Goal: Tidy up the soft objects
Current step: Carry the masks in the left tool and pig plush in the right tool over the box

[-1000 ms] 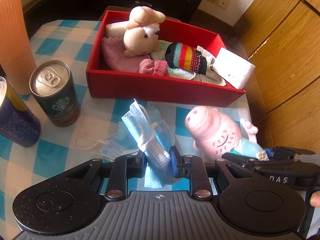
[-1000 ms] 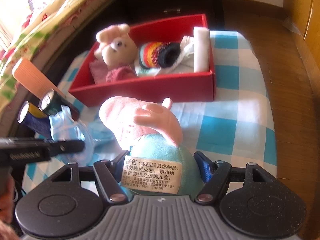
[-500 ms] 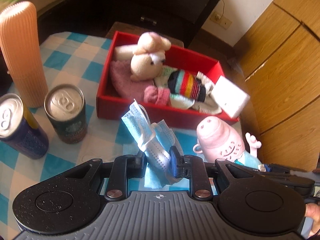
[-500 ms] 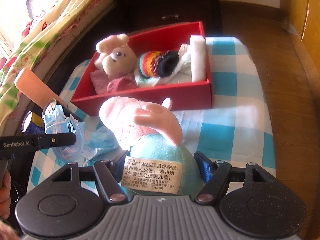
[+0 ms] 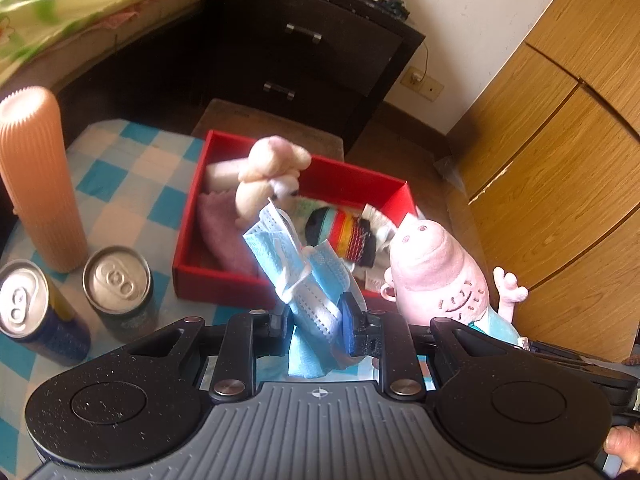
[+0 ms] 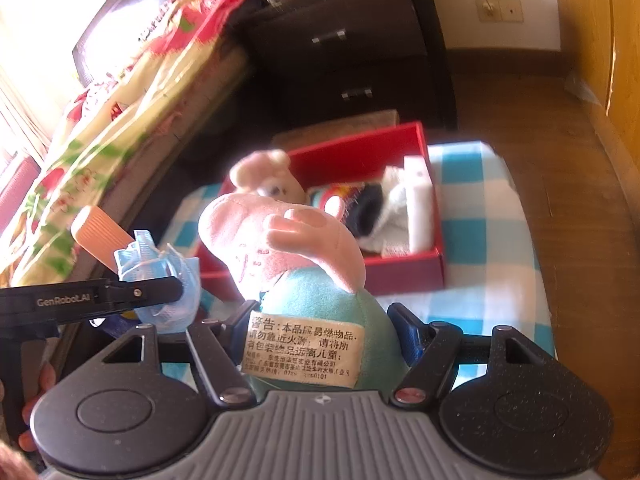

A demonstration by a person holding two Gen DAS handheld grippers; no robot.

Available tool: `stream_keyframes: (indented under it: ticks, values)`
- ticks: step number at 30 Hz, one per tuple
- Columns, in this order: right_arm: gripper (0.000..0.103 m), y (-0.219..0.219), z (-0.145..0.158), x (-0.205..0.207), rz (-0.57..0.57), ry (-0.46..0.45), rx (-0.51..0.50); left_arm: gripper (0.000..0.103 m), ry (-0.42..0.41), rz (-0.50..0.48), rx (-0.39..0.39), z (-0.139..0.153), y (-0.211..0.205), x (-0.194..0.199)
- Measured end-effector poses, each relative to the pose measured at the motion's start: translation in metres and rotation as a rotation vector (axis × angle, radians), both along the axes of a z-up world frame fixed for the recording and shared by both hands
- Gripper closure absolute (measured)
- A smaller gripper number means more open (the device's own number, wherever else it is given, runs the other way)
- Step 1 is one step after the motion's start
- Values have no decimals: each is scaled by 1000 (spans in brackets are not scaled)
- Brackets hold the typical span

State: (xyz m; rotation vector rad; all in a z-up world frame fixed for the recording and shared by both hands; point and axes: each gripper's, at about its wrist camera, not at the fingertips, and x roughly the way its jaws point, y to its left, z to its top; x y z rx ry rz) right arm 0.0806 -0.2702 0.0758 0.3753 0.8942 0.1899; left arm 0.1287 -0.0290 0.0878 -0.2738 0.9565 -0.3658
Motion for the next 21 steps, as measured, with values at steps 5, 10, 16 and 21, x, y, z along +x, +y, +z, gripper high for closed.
stream_keyframes:
  ticks: [5, 10, 16, 21]
  values:
    - [55, -2, 16, 1, -25, -53, 15, 79, -46, 19, -29, 17, 2, 5]
    - [55, -6, 32, 6, -51, -105, 30, 79, -74, 35, -51, 27, 0, 13]
    - [55, -5, 46, 17, -75, -158, 46, 79, -109, 40, -74, 37, -5, 23]
    - [55, -6, 51, 27, -97, -183, 53, 79, -122, 42, -78, 39, -11, 34]
